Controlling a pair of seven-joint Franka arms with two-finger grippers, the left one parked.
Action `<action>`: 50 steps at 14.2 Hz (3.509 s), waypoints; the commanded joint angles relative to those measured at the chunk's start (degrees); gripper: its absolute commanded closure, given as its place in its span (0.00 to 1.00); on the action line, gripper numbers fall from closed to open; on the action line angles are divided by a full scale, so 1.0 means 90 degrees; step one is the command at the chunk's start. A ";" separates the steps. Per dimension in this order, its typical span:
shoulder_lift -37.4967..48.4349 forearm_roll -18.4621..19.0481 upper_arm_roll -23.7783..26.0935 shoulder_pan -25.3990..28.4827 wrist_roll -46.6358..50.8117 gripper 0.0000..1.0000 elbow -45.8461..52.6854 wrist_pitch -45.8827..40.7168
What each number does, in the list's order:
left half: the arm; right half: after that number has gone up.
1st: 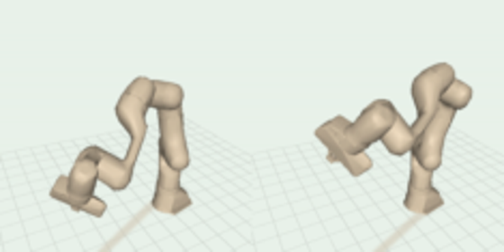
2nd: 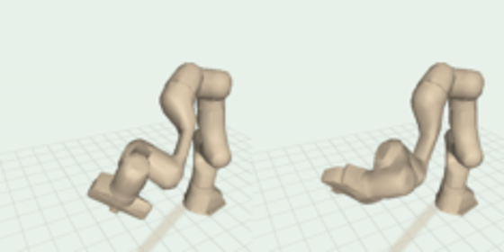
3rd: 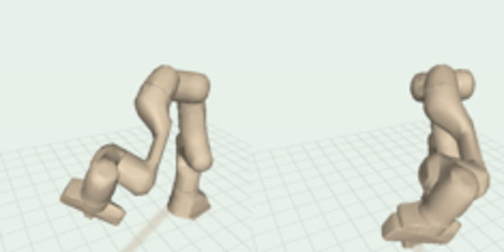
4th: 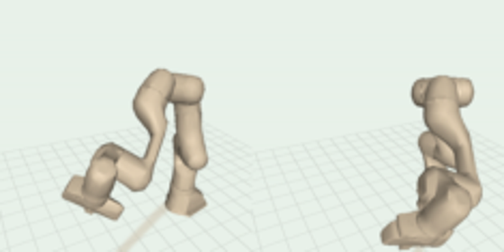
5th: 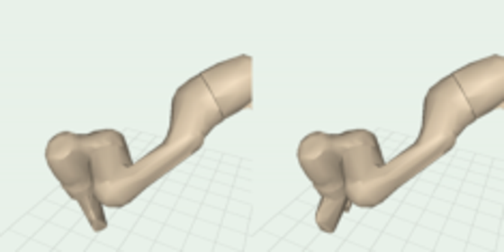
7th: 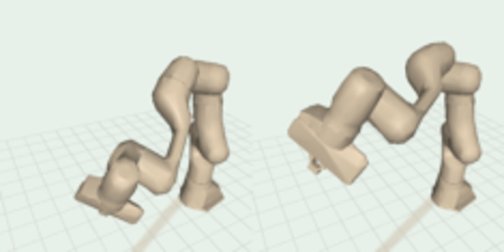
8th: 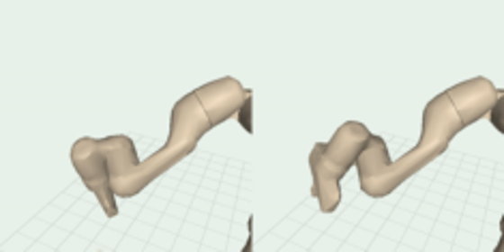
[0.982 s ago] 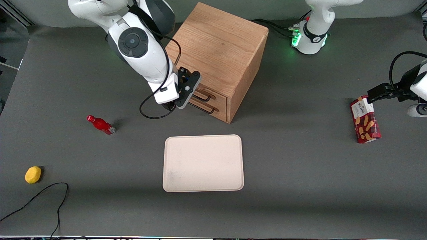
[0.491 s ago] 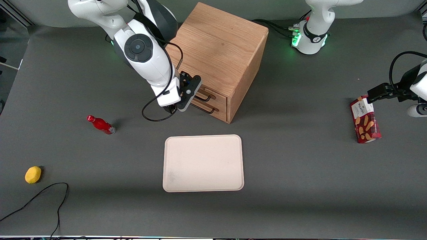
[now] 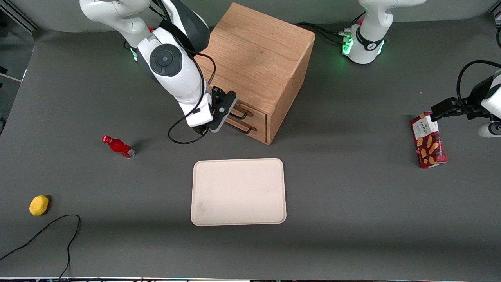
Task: Open upper drawer
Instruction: 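Pull the upper drawer outward by its handle with the right gripper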
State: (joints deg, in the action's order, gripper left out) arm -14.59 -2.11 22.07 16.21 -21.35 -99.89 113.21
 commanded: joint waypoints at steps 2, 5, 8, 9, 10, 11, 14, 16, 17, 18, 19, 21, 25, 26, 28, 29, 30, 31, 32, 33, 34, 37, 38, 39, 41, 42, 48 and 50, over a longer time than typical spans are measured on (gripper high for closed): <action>0.0068 0.0078 -0.0070 0.0065 -0.0099 0.00 -0.0288 0.0359; 0.0039 0.0146 -0.0070 0.0065 -0.0099 0.00 -0.0298 0.0389; -0.0010 0.0283 -0.0070 0.0065 -0.0089 0.00 -0.0298 0.0409; -0.0029 0.0283 -0.0070 0.0065 -0.0089 0.00 -0.0298 0.0419; -0.0058 0.0312 -0.0070 0.0065 -0.0089 0.00 -0.0308 0.0419; -0.0068 0.0380 -0.0070 0.0065 -0.0079 0.00 -0.0298 0.0428; -0.0185 0.0420 -0.0070 0.0065 -0.0079 0.00 -0.0308 0.0545; -0.0205 0.0429 -0.0070 0.0065 -0.0079 0.00 -0.0308 0.0584; -0.0205 0.0429 -0.0070 0.0065 -0.0079 0.00 -0.0308 0.0585; -0.0215 0.0439 -0.0070 0.0065 -0.0079 0.00 -0.0308 0.0585; -0.0215 0.0478 -0.0070 0.0065 -0.0079 0.00 -0.0327 0.0585; -0.0205 0.0488 -0.0079 0.0055 -0.0070 0.00 -0.0318 0.0585; -0.0215 0.0498 -0.0196 0.0035 -0.0147 0.00 -0.0230 0.0585; -0.0234 0.0507 -0.0206 0.0016 -0.0177 0.00 -0.0220 0.0585; -0.0322 0.0663 -0.0216 0.0006 -0.0196 0.00 -0.0152 0.0594; -0.0351 0.0674 -0.0216 0.0006 -0.0196 0.00 -0.0113 0.0594; -0.0361 0.0683 -0.0226 0.0006 -0.0196 0.00 -0.0093 0.0604; -0.0381 0.0683 -0.0245 0.0006 -0.0196 0.00 -0.0083 0.0614; -0.0420 0.0693 -0.0245 0.0006 -0.0196 0.00 -0.0015 0.0624; -0.0478 0.0693 -0.0255 0.0006 -0.0196 0.00 0.0043 0.0624; -0.0527 0.0693 -0.0255 0.0006 -0.0196 0.00 0.0111 0.0624; -0.0644 0.0693 -0.0381 -0.0004 -0.0187 0.00 0.0346 0.0614; -0.0644 0.0683 -0.0392 -0.0004 -0.0187 0.00 0.0376 0.0614; -0.0645 0.0693 -0.0392 -0.0004 -0.0196 0.00 0.0386 0.0614; -0.0645 0.0693 -0.0402 -0.0014 -0.0245 0.00 0.0386 0.0614; -0.0664 0.0683 -0.0411 -0.0023 -0.0352 0.00 0.0405 0.0614; -0.0859 0.0683 -0.0577 -0.0053 -0.0577 0.00 0.0629 0.0614; -0.0918 0.0664 -0.0684 -0.0053 -0.0587 0.00 0.0746 0.0604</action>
State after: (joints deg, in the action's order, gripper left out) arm -21.17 3.37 16.73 15.71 -25.17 -96.07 119.01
